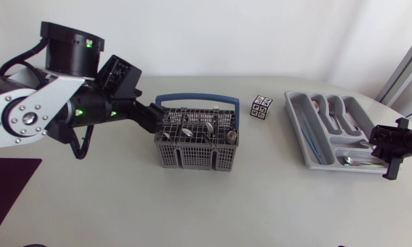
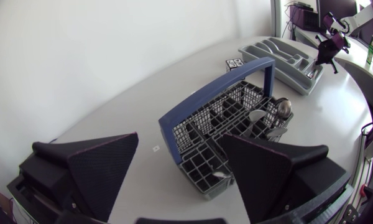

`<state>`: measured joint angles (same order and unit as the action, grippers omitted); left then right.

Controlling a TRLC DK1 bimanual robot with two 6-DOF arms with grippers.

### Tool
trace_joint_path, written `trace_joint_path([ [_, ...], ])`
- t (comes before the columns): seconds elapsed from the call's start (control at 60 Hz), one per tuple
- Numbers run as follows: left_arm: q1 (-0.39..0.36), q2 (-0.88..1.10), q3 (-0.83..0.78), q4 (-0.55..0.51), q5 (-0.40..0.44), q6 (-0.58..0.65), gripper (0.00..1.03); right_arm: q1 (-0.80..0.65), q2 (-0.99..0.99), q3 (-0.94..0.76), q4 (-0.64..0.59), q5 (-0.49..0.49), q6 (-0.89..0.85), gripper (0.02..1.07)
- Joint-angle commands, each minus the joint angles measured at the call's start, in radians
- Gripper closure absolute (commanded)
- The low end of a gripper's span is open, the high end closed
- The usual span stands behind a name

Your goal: Transfer all utensils from the basket to the drawer tray.

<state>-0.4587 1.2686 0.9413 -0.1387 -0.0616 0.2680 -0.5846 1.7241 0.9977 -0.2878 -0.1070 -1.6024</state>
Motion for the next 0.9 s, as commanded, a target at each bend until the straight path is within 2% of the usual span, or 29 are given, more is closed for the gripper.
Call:
trace_joint_path([
  [0.0,0.031,-0.026,-0.042,-0.010,-0.004,0.036,0.06,0.002,0.038,-0.025,0.038,0.021,-0.048,1.02],
  [0.133,0.066,-0.041,-0.078,-0.016,-0.003,0.053,0.06,0.014,0.043,-0.064,0.099,0.046,-0.060,0.99],
  [0.183,0.075,-0.046,-0.088,-0.021,-0.003,0.056,0.06,0.019,0.043,-0.070,0.107,0.061,-0.059,0.84],
  [0.25,0.084,-0.051,-0.107,-0.024,-0.001,0.057,0.06,0.019,0.034,-0.080,0.128,0.066,-0.057,0.46],
  [0.283,0.086,-0.054,-0.114,-0.024,0.000,0.059,0.06,0.019,0.017,-0.094,0.137,0.067,-0.060,0.33],
  [0.383,0.101,-0.057,-0.134,-0.022,0.003,0.063,0.05,0.017,-0.046,-0.111,0.159,0.061,-0.056,0.15],
  [0.417,0.109,-0.057,-0.141,-0.022,0.005,0.065,0.05,0.017,-0.061,-0.111,0.159,0.059,-0.051,0.12],
  [0.55,0.132,-0.058,-0.159,-0.022,0.019,0.079,0.05,0.019,-0.152,-0.117,0.145,0.038,-0.011,0.12],
  [0.633,0.146,-0.060,-0.171,-0.022,0.020,0.083,0.04,0.049,-0.221,-0.131,0.091,0.010,0.062,0.12],
  [0.883,0.170,-0.058,-0.208,-0.015,0.086,0.132,0.05,0.301,-0.400,-0.240,-0.011,-0.028,0.355,0.12],
])
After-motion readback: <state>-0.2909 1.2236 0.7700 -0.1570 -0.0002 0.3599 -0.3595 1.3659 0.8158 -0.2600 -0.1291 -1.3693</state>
